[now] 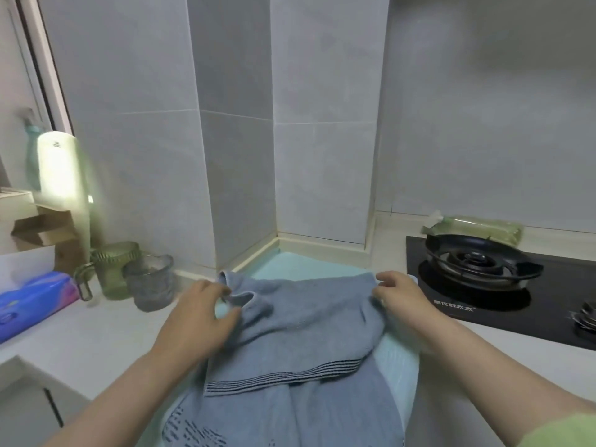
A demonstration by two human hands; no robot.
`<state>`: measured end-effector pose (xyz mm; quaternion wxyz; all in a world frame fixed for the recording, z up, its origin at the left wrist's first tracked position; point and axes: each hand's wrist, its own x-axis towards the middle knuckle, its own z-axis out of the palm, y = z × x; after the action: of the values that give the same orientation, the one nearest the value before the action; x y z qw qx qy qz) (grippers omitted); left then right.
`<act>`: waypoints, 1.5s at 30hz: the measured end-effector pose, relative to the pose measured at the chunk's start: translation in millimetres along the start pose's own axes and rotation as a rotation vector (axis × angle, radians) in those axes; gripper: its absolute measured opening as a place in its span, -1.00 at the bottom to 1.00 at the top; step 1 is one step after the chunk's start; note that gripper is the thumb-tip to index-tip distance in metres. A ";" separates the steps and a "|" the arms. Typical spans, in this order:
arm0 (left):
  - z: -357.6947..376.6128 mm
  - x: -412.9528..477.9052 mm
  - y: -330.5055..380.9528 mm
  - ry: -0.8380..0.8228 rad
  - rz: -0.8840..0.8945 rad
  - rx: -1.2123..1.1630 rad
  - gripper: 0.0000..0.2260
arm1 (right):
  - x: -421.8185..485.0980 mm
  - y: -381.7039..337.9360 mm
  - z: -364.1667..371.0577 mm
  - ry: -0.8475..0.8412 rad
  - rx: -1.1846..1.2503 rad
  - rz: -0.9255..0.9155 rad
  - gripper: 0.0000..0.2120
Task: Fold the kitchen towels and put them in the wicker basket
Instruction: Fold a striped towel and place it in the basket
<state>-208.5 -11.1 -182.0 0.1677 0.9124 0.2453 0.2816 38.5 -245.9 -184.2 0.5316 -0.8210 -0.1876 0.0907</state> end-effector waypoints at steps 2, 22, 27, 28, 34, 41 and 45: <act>0.5 -26.8 1.9 -0.176 0.127 0.028 -0.69 | -13.1 10.5 -5.4 0.015 -0.181 -0.048 -0.88; -36.8 -72.9 0.6 -0.055 -0.030 -0.129 -0.82 | -75.4 -9.7 -27.0 -0.026 0.349 -0.014 -0.67; -56.6 -104.9 2.6 0.036 -0.081 -0.222 -0.82 | -107.4 -8.3 -28.6 -0.088 0.418 0.117 -0.77; -60.4 -112.4 3.8 0.050 -0.084 -0.221 -0.82 | -113.2 -4.6 -28.3 -0.102 0.423 0.145 -0.78; -70.8 -159.2 -2.1 0.090 -0.102 -0.274 -0.77 | -155.8 27.2 -29.9 -0.131 0.448 0.285 -0.80; -51.6 -189.3 -16.2 0.206 -0.354 -0.474 -0.80 | -195.1 61.7 -23.3 -0.181 0.443 0.365 -0.87; -34.3 -182.8 -24.9 0.129 -0.571 -0.624 -0.83 | -202.3 76.8 -12.4 -0.204 0.431 0.394 -0.91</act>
<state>-369.5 -83.9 -245.0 0.4912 0.6939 0.4011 0.3411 -125.7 -366.1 -258.9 0.6440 -0.6966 -0.0535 0.3117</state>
